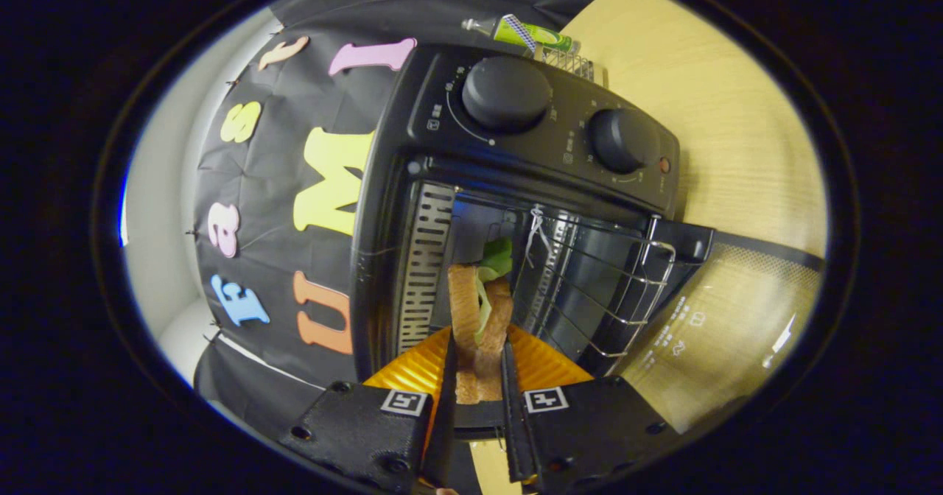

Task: Open the toaster oven, put the food inside, and close the toaster oven door.

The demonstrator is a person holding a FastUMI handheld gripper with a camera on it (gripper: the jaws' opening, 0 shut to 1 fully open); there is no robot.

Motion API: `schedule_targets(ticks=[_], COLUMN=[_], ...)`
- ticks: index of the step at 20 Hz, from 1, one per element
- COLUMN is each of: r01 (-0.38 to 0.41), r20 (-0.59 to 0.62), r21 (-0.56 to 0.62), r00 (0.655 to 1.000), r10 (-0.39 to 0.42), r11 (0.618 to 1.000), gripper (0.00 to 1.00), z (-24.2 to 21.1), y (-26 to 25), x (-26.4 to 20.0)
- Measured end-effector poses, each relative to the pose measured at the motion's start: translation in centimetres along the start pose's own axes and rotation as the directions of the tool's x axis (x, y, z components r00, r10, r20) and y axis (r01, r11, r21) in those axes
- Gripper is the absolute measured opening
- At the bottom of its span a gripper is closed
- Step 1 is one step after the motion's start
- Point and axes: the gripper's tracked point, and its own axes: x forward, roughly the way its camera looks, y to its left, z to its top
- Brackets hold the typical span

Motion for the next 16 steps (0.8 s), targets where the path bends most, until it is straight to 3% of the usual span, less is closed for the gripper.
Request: schedule_targets(ticks=[6, 11, 13, 16], r01=[0.039, 0.054, 0.057, 0.069], r20=[0.011, -0.094, -0.097, -0.116], r21=[-0.126, -0.22, -0.293, -0.454], r00=[0.999, 0.993, 0.991, 0.984], r10=[-0.038, -0.077, -0.089, -0.136], r11=[0.991, 0.974, 0.954, 0.888], gripper=[0.35, 0.39, 0.42, 0.5], z=[-0.6, -2.0, -1.6, -2.4], y=[0.2, -1.0, -1.0, -1.0], x=[1.5, 2.2, 2.3, 2.6])
